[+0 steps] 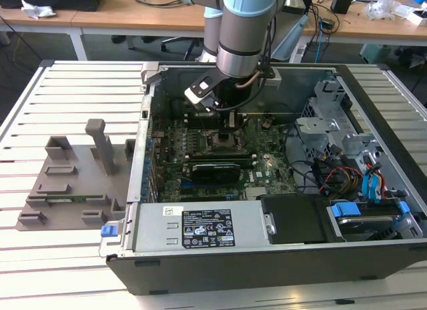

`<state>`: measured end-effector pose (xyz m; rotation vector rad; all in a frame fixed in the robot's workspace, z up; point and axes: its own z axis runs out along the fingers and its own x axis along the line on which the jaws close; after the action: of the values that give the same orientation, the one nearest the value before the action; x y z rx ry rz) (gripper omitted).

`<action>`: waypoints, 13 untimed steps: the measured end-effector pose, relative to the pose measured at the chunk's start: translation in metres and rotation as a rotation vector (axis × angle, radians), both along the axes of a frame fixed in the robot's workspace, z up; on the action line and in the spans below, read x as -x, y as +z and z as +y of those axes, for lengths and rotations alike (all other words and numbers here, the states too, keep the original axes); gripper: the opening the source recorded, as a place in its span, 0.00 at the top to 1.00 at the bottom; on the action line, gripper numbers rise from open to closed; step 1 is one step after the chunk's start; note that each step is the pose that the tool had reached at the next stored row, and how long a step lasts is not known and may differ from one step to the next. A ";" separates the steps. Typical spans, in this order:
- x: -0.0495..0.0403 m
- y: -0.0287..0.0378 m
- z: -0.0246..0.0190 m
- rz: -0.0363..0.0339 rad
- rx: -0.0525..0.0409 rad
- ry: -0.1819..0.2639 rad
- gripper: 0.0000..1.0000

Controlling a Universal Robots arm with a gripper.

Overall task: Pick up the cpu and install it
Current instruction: 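Place the cpu into insertion slot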

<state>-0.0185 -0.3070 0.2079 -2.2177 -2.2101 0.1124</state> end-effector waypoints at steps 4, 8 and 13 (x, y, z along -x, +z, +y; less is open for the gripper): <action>-0.0006 -0.0020 0.0000 0.0002 0.0000 0.000 0.89; -0.0036 -0.0034 -0.0001 0.0016 0.0007 0.000 0.89; -0.0118 -0.0038 0.0000 0.0015 0.0008 0.000 0.89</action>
<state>-0.0067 -0.3070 0.2040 -2.2171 -2.2098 0.1150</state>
